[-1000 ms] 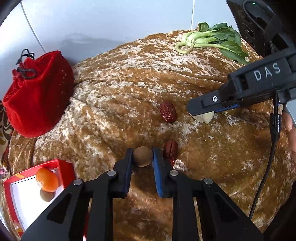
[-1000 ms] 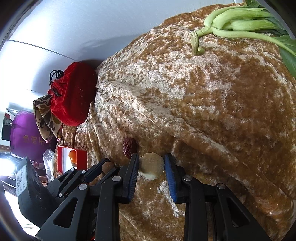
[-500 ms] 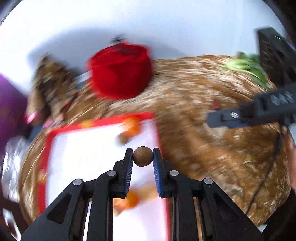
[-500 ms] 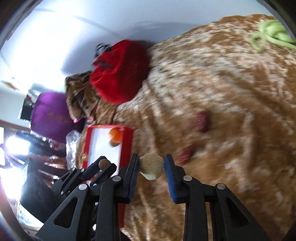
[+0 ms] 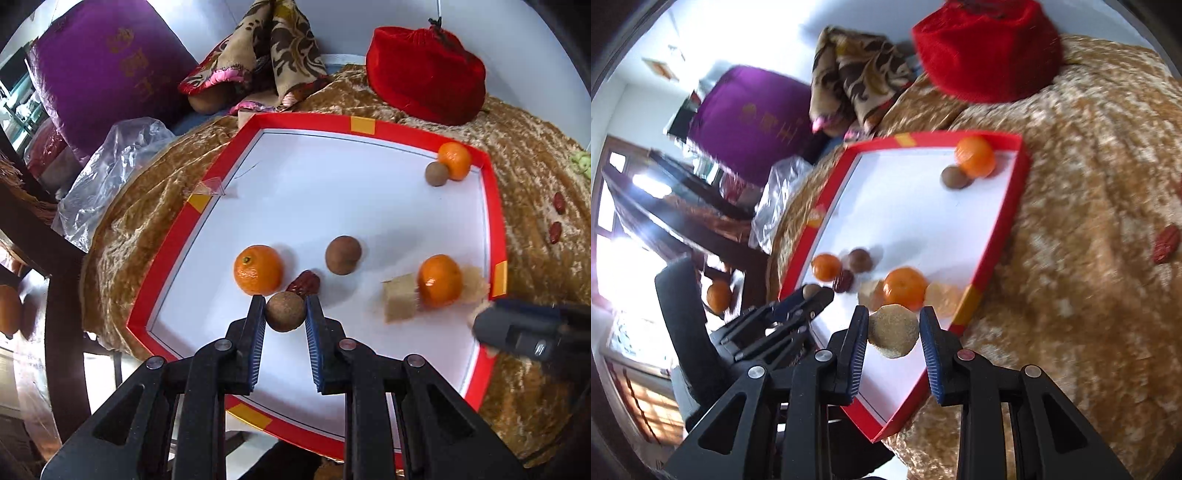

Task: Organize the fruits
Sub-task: 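Carry the nut and cube over the tray and open both tools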

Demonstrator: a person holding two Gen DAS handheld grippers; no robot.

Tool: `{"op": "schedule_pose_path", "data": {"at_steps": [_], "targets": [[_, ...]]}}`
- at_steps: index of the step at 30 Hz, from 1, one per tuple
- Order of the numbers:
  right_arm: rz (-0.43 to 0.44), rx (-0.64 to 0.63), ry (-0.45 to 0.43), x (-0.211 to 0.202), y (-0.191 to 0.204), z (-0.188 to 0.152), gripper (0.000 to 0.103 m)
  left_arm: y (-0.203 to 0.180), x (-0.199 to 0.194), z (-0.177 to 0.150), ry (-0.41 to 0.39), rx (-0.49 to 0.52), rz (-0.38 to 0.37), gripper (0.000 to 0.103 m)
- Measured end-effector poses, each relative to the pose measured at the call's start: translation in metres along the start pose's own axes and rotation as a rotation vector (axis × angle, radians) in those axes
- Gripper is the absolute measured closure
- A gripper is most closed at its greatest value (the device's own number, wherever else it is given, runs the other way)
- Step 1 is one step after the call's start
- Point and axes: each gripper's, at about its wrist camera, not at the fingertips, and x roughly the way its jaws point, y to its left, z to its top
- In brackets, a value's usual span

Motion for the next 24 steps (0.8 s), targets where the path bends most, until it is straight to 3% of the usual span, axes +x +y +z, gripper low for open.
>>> {"op": "schedule_pose_path", "data": {"at_steps": [7,17,21,24], "targets": [[-0.027,-0.043,0.046,0.019,0.01,-0.015,0.074,-0.008,0.008,0.002,0.02,0.04,0.015,0.084],[-0.068,-0.078,0.034,0.016,0.018,-0.017,0.072,-0.013,0.014,0.005,0.042,0.048,0.051,0.084],[-0.052,-0.076,0.006,-0.002,0.018,-0.015,0.069,-0.024,0.005,0.016,0.002,0.037,0.057,0.083],[-0.045,-0.073,-0.041,-0.023,0.016,-0.011,0.069,-0.039,-0.005,0.027,-0.053,0.023,0.043,0.072]]}}
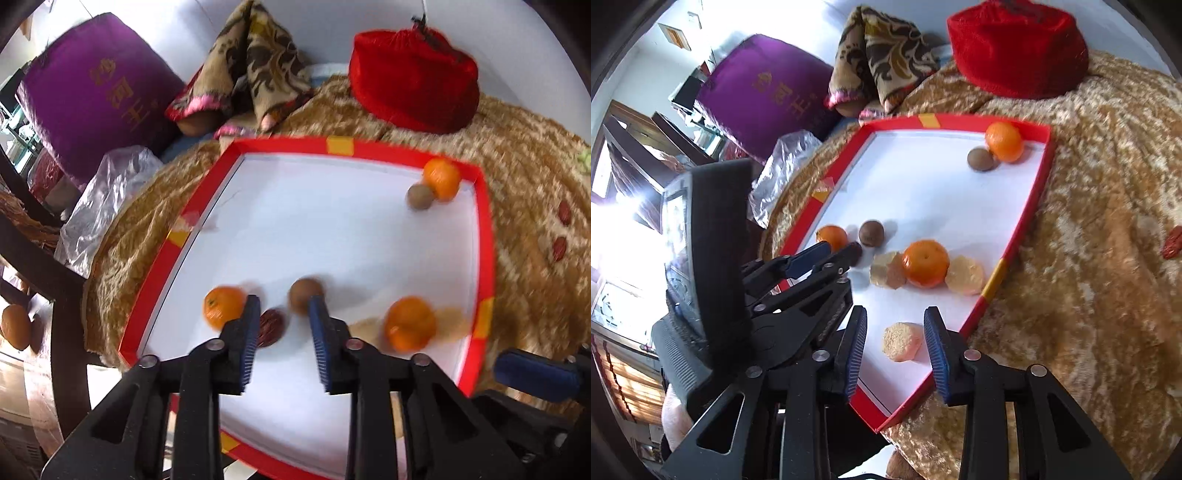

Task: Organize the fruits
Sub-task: 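Carry the nut and cube over the tray and open both tools, then move both open tools back toward the red dates on the mound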

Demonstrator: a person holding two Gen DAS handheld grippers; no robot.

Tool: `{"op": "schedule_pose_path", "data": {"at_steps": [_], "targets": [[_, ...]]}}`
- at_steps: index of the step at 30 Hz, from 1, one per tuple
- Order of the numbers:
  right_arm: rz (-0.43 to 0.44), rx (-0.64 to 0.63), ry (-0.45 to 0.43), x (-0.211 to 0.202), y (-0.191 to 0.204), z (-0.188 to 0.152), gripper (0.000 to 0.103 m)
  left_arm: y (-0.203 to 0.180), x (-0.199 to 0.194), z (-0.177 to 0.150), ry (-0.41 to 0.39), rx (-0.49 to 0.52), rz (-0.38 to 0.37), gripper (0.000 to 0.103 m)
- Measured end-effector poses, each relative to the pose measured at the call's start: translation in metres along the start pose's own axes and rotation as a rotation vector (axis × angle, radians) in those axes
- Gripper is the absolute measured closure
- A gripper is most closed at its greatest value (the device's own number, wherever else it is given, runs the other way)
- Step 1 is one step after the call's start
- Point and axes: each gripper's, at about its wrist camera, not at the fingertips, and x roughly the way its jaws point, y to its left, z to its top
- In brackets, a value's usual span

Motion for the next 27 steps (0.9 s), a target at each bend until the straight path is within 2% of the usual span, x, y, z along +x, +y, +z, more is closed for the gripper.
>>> {"op": "schedule_pose_path", "data": {"at_steps": [2,6,9,11,15,18,24,27], "targets": [[-0.007,0.014,-0.051,-0.023,-0.009,0.004,0.068,-0.013,-0.007,0.006,-0.041,0.006,0.007,0.061],[-0.058,0.068,-0.174,-0.078,-0.04,0.003,0.065,-0.046,-0.028,0.017,-0.148,0.051,-0.004,0.059],[-0.085,0.153,-0.259,-0.119,-0.074,-0.002,0.062,-0.07,-0.045,0.02,-0.23,0.079,-0.041,0.052],[-0.106,0.196,-0.302,-0.138,-0.092,-0.004,0.062,-0.088,-0.055,0.02,-0.288,0.113,-0.059,0.042],[-0.123,0.317,-0.371,-0.173,-0.132,-0.006,0.061,-0.119,-0.068,0.021,-0.355,0.167,-0.116,0.036],[-0.19,0.388,-0.396,-0.189,-0.156,-0.006,0.061,-0.141,-0.075,0.019,-0.38,0.202,-0.158,0.028],[-0.286,0.485,-0.368,-0.198,-0.192,0.0,0.059,-0.186,-0.086,0.004,-0.443,0.323,-0.159,0.024],[-0.321,0.525,-0.354,-0.2,-0.206,0.0,0.059,-0.206,-0.086,-0.003,-0.439,0.394,-0.178,0.021]]}}
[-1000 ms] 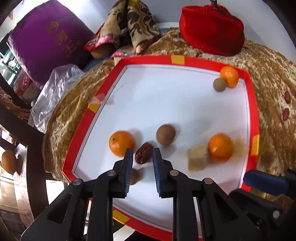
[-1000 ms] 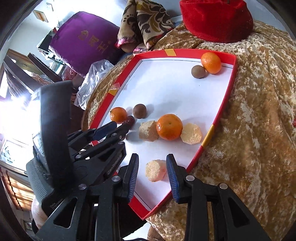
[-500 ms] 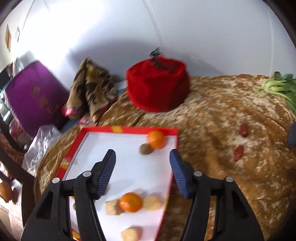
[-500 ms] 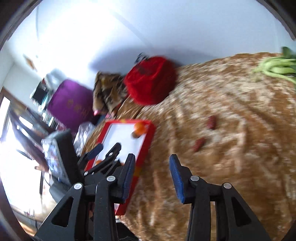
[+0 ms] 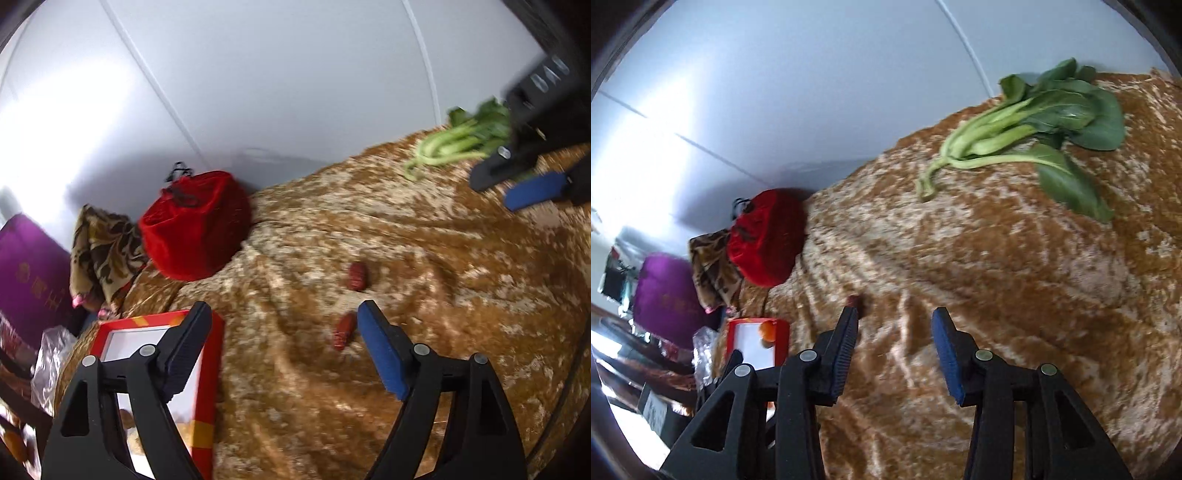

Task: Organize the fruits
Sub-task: 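Move both open tools back toward the red dates on the mound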

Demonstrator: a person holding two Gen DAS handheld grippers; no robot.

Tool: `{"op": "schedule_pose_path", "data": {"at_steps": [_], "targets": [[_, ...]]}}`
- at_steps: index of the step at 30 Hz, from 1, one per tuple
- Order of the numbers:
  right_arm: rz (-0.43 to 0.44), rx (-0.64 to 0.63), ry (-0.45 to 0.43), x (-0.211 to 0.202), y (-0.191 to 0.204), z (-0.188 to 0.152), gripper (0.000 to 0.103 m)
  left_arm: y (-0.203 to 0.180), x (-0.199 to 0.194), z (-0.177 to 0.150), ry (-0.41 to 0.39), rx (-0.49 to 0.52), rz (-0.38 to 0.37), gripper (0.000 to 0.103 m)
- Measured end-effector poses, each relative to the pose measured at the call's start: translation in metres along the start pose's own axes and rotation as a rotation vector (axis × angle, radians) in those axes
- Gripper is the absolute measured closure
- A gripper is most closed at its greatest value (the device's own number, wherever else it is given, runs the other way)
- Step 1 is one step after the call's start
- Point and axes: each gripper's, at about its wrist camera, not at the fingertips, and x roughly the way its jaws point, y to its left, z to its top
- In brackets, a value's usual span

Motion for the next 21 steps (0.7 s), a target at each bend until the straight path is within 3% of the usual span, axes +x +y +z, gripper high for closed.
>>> {"op": "schedule_pose_path", "data": {"at_steps": [6,14,21], "targets": [[-0.031,0.015,0.002,0.012,-0.01,0.013,0.059,-0.012,0.008,0.008,-0.002,0.032,-0.013,0.021],[-0.084,0.003,-0.012,0.032,-0.003,0.016,0.059,0.022,0.015,0.002,0.022,-0.027,0.03,0.021],[-0.086,0.013,-0.014,0.037,-0.001,0.012,0.059,0.027,0.009,-0.006,0.011,-0.003,0.043,0.021]]}}
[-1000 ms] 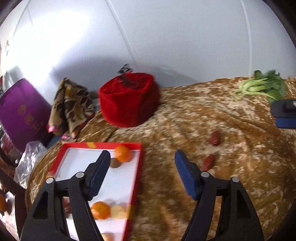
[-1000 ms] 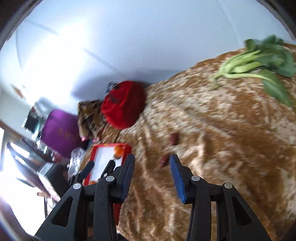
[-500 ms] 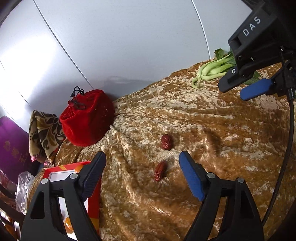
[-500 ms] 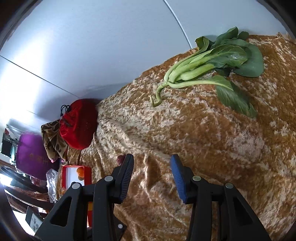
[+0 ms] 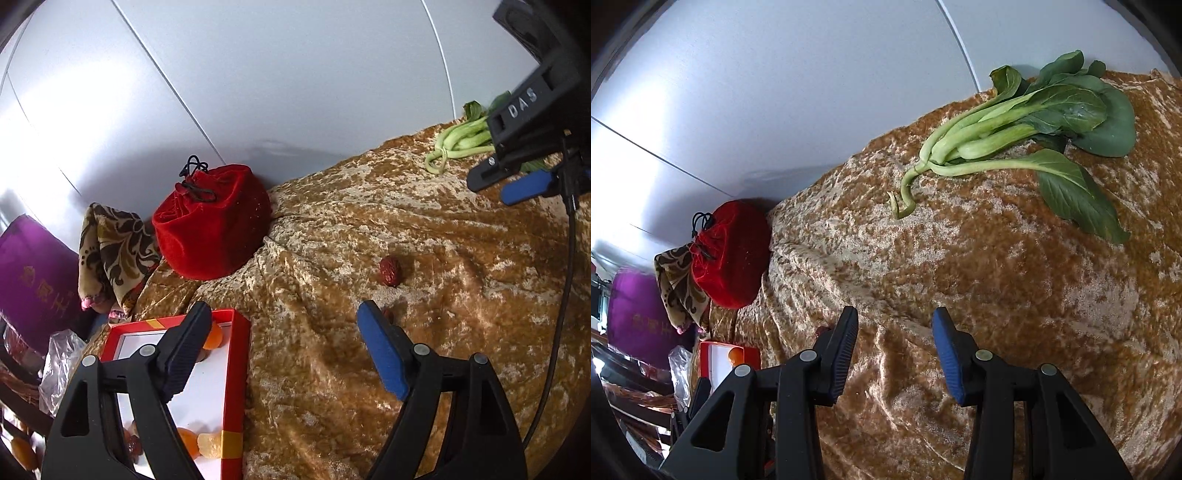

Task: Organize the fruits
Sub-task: 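Move both open tools back toward the red dates on the mound, then grasp a red date with the right tool while the left tool grasps another date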

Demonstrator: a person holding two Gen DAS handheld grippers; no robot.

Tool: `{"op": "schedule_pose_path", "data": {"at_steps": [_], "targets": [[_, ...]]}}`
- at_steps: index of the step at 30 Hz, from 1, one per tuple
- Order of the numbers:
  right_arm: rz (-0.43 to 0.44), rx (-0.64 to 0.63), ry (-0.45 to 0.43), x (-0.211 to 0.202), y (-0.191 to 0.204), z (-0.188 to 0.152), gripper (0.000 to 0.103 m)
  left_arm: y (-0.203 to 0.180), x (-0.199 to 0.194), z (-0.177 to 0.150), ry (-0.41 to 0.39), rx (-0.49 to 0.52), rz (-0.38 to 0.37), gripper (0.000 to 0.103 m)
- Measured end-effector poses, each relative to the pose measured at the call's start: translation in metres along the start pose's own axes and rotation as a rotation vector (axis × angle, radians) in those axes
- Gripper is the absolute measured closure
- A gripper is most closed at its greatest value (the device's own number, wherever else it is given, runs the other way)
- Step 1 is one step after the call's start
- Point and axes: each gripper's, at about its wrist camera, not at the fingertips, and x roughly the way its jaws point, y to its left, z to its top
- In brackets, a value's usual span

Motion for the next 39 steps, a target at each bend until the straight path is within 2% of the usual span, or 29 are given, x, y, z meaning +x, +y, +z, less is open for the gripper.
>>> {"op": "schedule_pose_path", "data": {"at_steps": [10,20,24,28,31,35,38,39], "targets": [[0.024,-0.026,0.015,0.005,0.009,-0.003,0.059,0.004,-0.003,-0.002,0.002,0.017,-0.007,0.021],[0.139,0.015,0.077,0.02,-0.002,0.003,0.059,0.023,0.03,-0.012,0.128,0.012,-0.034,0.021],[0.138,-0.021,0.091,0.032,0.01,0.0,0.059,0.033,0.035,-0.017,0.159,-0.002,-0.052,0.021],[0.171,-0.056,0.147,0.053,0.033,-0.008,0.059,0.041,0.037,-0.019,0.179,-0.031,-0.074,0.021],[0.153,-0.105,0.166,0.067,0.056,-0.018,0.06,0.046,0.039,-0.02,0.198,-0.065,-0.108,0.021],[0.084,-0.127,0.185,0.09,0.072,-0.026,0.062,0.045,0.042,-0.022,0.209,-0.064,-0.123,0.021],[0.006,-0.155,0.171,0.102,0.077,-0.028,0.071,0.043,0.043,-0.024,0.208,-0.048,-0.139,0.021],[-0.013,-0.166,0.166,0.104,0.078,-0.029,0.079,0.042,0.043,-0.023,0.208,-0.045,-0.142,0.021]]}}
